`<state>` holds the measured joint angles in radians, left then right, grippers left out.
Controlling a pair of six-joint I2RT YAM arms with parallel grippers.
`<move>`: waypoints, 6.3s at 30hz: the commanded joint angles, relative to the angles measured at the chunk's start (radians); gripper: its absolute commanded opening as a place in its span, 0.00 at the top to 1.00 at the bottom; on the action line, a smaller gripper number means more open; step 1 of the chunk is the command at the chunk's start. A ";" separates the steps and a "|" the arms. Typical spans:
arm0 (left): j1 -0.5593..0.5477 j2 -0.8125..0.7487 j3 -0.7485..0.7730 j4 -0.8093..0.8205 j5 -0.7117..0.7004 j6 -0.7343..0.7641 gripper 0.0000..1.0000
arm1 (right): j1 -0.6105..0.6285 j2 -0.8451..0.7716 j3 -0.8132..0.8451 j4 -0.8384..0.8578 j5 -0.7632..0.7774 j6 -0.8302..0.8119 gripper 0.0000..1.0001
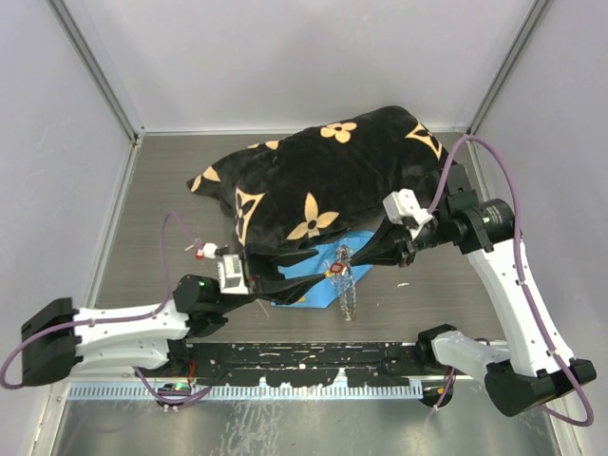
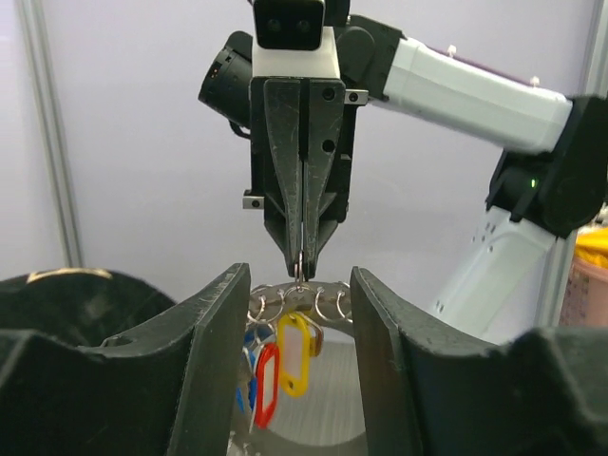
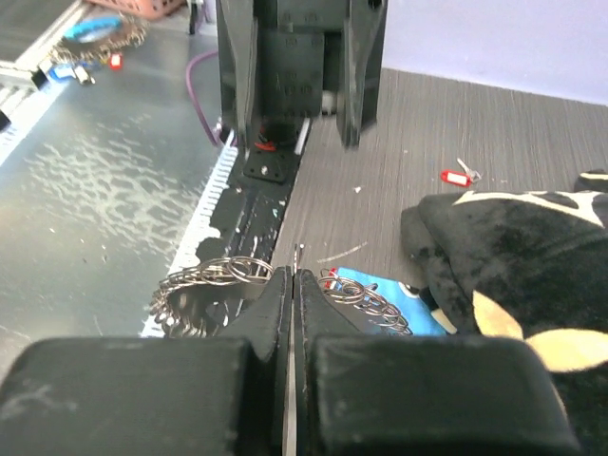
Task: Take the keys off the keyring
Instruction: Remove the key from the keyring.
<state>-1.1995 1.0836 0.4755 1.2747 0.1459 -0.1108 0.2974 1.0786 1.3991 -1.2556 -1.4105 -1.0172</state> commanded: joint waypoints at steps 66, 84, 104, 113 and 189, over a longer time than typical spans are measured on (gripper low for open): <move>-0.170 0.298 -0.100 -0.073 -0.187 0.034 0.58 | 0.081 0.073 -0.353 -0.202 0.200 -0.648 0.99; -0.170 -0.041 -0.235 -0.283 -0.269 0.102 0.58 | 0.082 0.122 -0.093 -0.185 0.536 -0.852 0.99; -0.170 -0.045 -0.217 -0.285 -0.228 0.110 0.59 | 0.096 -0.155 -0.298 -0.008 0.517 -0.975 0.99; -0.170 0.037 -0.175 -0.216 -0.219 0.090 0.59 | 0.096 -0.154 -0.306 -0.002 0.493 -0.902 0.99; -0.272 0.284 0.052 -0.164 -0.623 0.295 0.70 | 0.082 -0.075 -0.258 0.160 0.276 0.038 0.99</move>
<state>-1.4662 1.3685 0.4900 1.0393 -0.4335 0.1593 0.3817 1.0317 1.1301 -1.1336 -1.0760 -1.0031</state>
